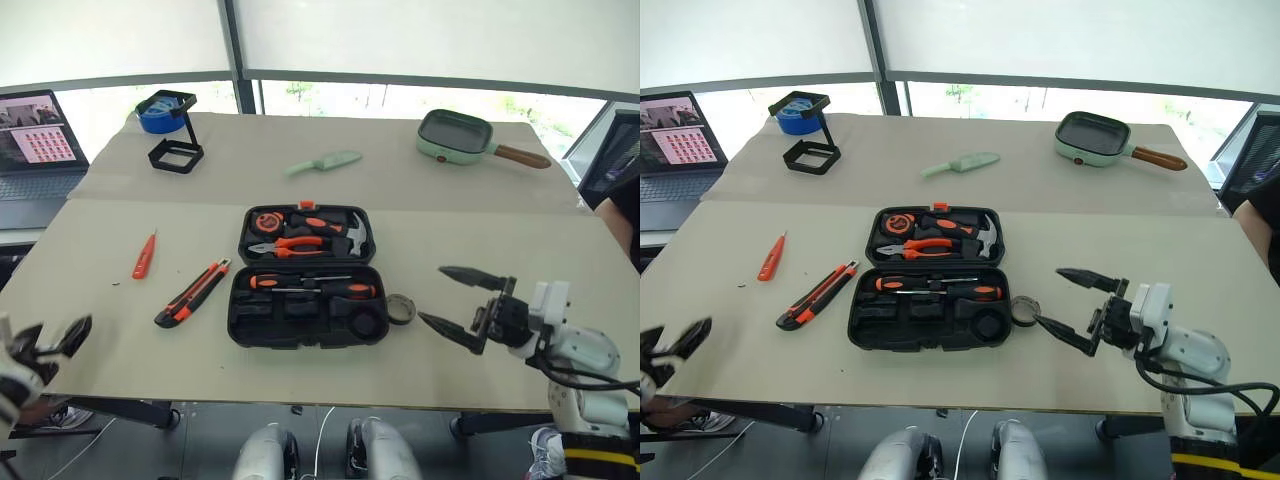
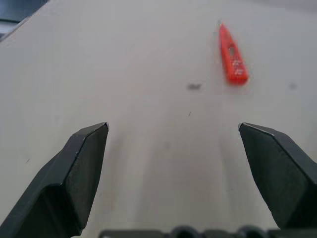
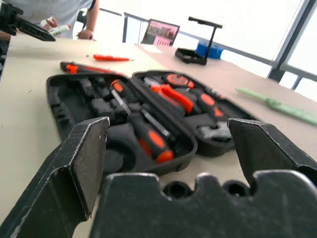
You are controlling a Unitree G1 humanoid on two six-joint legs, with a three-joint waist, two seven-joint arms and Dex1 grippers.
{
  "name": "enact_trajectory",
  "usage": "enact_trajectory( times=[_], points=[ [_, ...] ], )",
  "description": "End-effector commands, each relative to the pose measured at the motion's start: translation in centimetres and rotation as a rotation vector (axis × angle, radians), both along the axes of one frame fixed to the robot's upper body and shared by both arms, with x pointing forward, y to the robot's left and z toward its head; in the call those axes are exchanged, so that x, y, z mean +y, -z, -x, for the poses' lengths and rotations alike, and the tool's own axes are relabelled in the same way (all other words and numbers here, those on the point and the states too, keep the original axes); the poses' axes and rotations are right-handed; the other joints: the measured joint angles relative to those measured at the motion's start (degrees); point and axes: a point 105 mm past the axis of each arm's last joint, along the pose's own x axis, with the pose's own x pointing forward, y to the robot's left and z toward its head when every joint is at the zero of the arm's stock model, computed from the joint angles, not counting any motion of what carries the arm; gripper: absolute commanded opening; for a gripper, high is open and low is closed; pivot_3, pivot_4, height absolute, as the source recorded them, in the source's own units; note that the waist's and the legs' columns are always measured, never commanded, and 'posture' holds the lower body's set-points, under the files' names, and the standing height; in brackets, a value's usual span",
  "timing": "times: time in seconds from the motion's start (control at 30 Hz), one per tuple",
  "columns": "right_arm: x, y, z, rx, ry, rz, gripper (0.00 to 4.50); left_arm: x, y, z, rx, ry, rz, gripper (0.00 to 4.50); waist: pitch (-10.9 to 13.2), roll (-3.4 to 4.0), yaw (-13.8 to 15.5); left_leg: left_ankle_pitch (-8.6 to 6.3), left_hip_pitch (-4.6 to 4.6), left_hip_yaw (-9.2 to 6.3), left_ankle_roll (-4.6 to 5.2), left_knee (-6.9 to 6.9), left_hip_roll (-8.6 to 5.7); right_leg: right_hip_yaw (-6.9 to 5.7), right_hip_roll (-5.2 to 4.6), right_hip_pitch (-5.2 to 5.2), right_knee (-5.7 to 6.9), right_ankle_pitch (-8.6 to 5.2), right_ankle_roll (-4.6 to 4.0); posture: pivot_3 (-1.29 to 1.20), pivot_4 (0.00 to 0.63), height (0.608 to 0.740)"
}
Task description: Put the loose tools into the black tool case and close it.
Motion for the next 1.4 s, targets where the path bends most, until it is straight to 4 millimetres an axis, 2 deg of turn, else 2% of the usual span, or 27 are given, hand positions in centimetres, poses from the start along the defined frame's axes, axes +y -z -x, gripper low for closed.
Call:
enact_trajectory(
  times=[0.03, 0.07, 0.17, 0.23, 0.37, 0.57, 0.67, 0.8, 0.9, 0.97, 1.0, 1.03, 1.1, 1.17, 1.23, 1.3, 1.33, 1.4],
  points=[
    [2.1, -2.8, 0.5, -0.069, -0.061, -0.056, 4.44, -0.9, -1.2, -3.0, 0.043, -0.022, 0.000, 4.50, -0.01, -0.01, -0.01, 0.04, -0.02, 0.00, -0.07, -0.03, 0.00, 0.00, 0.09, -0.04, -0.01, 0.02, -0.04, 0.00, 0.150, 0.740],
    [2.6, -3.0, 0.5, -0.066, -0.075, -0.062, 4.44, -1.3, -1.3, -3.9, 0.061, -0.020, 0.005, 4.50, -0.02, -0.02, 0.00, 0.30, -0.02, 0.01, -0.39, -0.14, -0.02, 0.01, 0.11, -0.04, -0.01, 0.06, -0.12, 0.00, 0.150, 0.740],
    [3.2, -3.4, 0.3, -0.063, -0.092, -0.066, 4.44, -2.9, -1.6, -6.1, 0.116, 0.016, 0.021, 4.50, -0.02, -0.05, -0.18, 0.52, -0.02, 0.04, -0.06, -0.18, -0.06, -0.07, 0.35, -0.02, 0.00, 0.24, -0.46, 0.00, 0.150, 0.740],
    [3.5, -3.7, 0.0, -0.067, -0.097, -0.066, 4.44, -3.1, -1.3, -7.7, 0.197, 0.000, -0.023, 4.50, 0.00, -0.08, -0.19, 0.51, -0.03, 0.14, -0.03, -0.18, -0.10, -0.08, 0.36, -0.08, 0.00, 0.24, -0.46, 0.00, 0.150, 0.740],
    [3.6, -3.9, -0.4, -0.066, -0.108, -0.057, 4.44, -3.6, -1.6, -11.0, 0.190, -0.021, 0.026, 4.50, 0.08, -0.22, -0.11, 0.50, -0.08, 0.17, -0.01, -0.13, -0.18, -0.16, 0.43, -0.09, -0.02, 0.19, -0.32, 0.00, 0.150, 0.740],
    [3.7, -3.7, -0.4, -0.072, -0.107, -0.051, 4.44, -4.1, 0.6, -12.3, 0.324, -0.024, 0.027, 4.50, 0.08, -0.23, -0.27, 0.52, -0.07, 0.18, -0.02, -0.13, -0.17, -0.14, 0.47, -0.10, 0.02, 0.18, -0.31, 0.00, 0.150, 0.740],
    [3.7, -3.6, -0.2, -0.075, -0.106, -0.050, 4.50, -3.6, 0.8, -12.5, 0.337, -0.055, 0.003, 3.81, 0.08, -0.22, -0.18, 0.54, -0.02, 0.20, -0.06, -0.11, -0.18, -0.12, 0.45, -0.09, 0.09, 0.15, -0.26, 0.00, 0.150, 0.740],
    [3.7, -3.4, 0.0, -0.079, -0.102, -0.048, 4.50, -3.5, 1.0, -12.4, 0.326, -0.068, 0.033, 2.20, 0.08, -0.22, -0.16, 0.56, 0.02, 0.20, -0.10, -0.10, -0.17, -0.09, 0.40, -0.09, 0.14, 0.11, -0.19, 0.00, 0.150, 0.740],
    [3.2, -3.0, 0.0, -0.072, -0.061, -0.048, 4.50, -3.3, 2.2, -11.4, 0.368, -0.056, 0.022, 1.07, 0.07, -0.21, -0.14, 0.56, 0.02, 0.20, -0.09, -0.11, -0.18, -0.09, 0.35, -0.08, 0.14, 0.15, -0.25, 0.00, 0.150, 0.740],
    [2.7, -2.7, 0.2, -0.059, -0.041, -0.045, 4.50, -2.1, 0.9, -11.6, 0.284, -0.101, -0.017, 0.50, 0.07, -0.21, -0.08, 0.55, 0.07, 0.19, -0.07, -0.11, -0.18, -0.09, 0.29, -0.04, 0.15, 0.19, -0.32, 0.00, 0.150, 0.740],
    [2.6, -2.5, 0.3, -0.056, -0.039, -0.044, 4.50, -2.0, 0.1, -11.9, 0.241, -0.085, -0.058, 0.47, 0.07, -0.22, -0.08, 0.55, 0.06, 0.20, -0.06, -0.11, -0.18, -0.09, 0.27, -0.03, 0.14, 0.18, -0.32, 0.00, 0.150, 0.740],
    [2.6, -2.5, 0.4, -0.054, -0.038, -0.043, 4.50, -2.3, -0.9, -12.3, 0.181, -0.037, -0.110, 0.46, 0.08, -0.22, -0.08, 0.54, 0.07, 0.19, -0.06, -0.11, -0.18, -0.09, 0.26, -0.02, 0.14, 0.18, -0.31, 0.00, 0.150, 0.740],
    [2.4, -2.4, 0.3, -0.030, -0.026, -0.054, 4.50, -4.2, -3.0, -13.1, 0.038, 0.130, -0.134, 0.46, 0.08, -0.22, -0.13, 0.55, 0.04, 0.20, -0.07, -0.10, -0.18, -0.10, 0.26, -0.04, 0.13, 0.18, -0.31, 0.00, 0.150, 0.740],
    [2.2, -2.6, 0.4, 0.002, -0.025, -0.055, 4.50, -6.5, -5.1, -13.1, -0.069, 0.312, -0.113, 0.46, 0.08, -0.23, -0.11, 0.55, 0.01, 0.19, -0.09, -0.07, -0.15, -0.13, 0.27, -0.05, 0.12, 0.18, -0.31, 0.00, 0.150, 0.740],
    [1.9, -2.6, 0.7, 0.017, -0.034, -0.024, 4.50, -10.1, -6.8, -11.9, -0.155, 0.627, -0.211, 0.46, 0.09, -0.23, -0.09, 0.55, -0.09, 0.19, -0.09, -0.05, -0.15, -0.13, 0.24, -0.15, 0.11, 0.21, -0.36, 0.00, 0.150, 0.740],
    [1.5, -2.3, 0.9, 0.033, -0.037, 0.016, 4.50, -13.5, -6.9, -9.9, -0.170, 0.933, -0.311, 0.46, 0.08, -0.22, -0.12, 0.55, -0.15, 0.21, -0.08, -0.05, -0.15, -0.15, 0.25, -0.20, 0.08, 0.24, -0.42, 0.00, 0.150, 0.740],
    [1.4, -2.1, 0.9, 0.039, -0.036, 0.027, 4.50, -14.4, -6.8, -9.2, -0.167, 1.025, -0.335, 0.46, 0.08, -0.22, -0.08, 0.54, -0.12, 0.23, -0.07, -0.05, -0.16, -0.15, 0.27, -0.19, 0.08, 0.24, -0.43, 0.00, 0.150, 0.740],
    [1.1, -2.0, 1.0, 0.047, -0.034, 0.048, 4.50, -17.6, -7.1, -7.0, -0.191, 1.286, -0.347, 0.46, 0.08, -0.20, -0.04, 0.52, -0.13, 0.25, -0.03, -0.05, -0.17, -0.15, 0.27, -0.19, 0.06, 0.23, -0.42, 0.00, 0.150, 0.740]
  ],
)
